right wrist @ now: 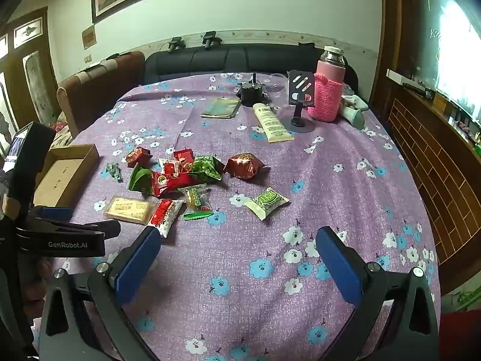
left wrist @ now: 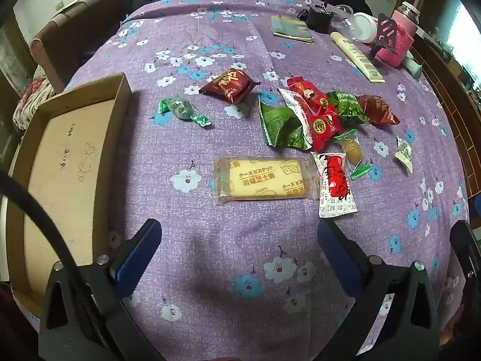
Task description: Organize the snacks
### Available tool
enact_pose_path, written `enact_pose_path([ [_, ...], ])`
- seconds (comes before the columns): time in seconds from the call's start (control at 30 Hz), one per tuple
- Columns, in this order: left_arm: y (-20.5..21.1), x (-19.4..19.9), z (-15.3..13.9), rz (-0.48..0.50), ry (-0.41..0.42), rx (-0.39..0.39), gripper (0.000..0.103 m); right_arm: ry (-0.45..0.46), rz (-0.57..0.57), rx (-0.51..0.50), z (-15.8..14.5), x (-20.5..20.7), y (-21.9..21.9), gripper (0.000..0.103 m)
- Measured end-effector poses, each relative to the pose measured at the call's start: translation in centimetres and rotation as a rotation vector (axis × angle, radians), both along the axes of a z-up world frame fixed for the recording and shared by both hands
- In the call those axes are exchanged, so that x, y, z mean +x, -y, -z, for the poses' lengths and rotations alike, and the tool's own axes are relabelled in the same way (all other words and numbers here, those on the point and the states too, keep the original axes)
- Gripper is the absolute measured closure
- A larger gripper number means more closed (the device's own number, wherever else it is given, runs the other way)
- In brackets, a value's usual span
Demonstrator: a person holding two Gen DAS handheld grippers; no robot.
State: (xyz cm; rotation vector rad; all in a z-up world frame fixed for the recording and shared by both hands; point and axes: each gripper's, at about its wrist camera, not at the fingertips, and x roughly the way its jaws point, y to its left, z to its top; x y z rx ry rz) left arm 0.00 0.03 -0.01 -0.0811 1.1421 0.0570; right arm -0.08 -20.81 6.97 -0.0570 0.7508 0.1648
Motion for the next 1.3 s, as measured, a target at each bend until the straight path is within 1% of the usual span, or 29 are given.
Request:
enact_pose_path([
  [0.47,0.24,-0.09,0.22,0.012,0.004,0.029,0.0,-0.003,0.001,-0.003,-0.06,-0.16,0.22,0.0],
  [0.8,0.34,-0.2,0.35,0.016,0.004,0.031,0.0,-0.003,0.002,-0.004,-0.02,-0.12,-0.33,0.0],
  [0.83,0.35,-0.18,0.32,0.015,0.003,0.03,0.0,-0.004,0.003,-0.003,0.02,-0.06,0.53,0.0],
  [1.3,0.54,-0.19,0.19,0.018,-0.01,0.024,0.0,-0.01,0.003,-0.009,0.01,-0.29,0.54,0.0],
])
